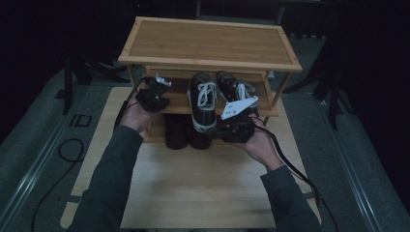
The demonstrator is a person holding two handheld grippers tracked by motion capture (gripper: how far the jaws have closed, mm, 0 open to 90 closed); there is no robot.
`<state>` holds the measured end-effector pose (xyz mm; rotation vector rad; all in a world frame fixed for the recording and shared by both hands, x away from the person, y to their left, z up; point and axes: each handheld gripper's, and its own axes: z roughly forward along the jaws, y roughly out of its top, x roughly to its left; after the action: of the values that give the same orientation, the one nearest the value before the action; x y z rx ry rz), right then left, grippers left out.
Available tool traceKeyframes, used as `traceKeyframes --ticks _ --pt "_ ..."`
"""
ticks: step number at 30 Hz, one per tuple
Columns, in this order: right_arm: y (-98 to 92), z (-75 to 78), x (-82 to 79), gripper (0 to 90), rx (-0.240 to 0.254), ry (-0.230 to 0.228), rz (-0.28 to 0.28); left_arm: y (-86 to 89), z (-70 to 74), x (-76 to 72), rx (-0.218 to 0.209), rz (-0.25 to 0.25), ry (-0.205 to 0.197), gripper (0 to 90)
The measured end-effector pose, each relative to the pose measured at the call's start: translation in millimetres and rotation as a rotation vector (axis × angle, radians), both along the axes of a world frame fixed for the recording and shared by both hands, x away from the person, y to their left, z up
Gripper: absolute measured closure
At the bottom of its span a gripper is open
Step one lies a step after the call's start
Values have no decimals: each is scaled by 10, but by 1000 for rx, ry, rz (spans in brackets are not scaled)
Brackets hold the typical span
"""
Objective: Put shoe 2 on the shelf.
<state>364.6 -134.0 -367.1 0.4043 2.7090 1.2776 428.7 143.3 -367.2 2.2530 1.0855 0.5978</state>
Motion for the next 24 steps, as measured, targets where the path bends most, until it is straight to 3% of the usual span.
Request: traceKeyframes --ticks 24 --pt "149 9 65 900 -22 -28 22 -10 4 2 7 1 1 900"
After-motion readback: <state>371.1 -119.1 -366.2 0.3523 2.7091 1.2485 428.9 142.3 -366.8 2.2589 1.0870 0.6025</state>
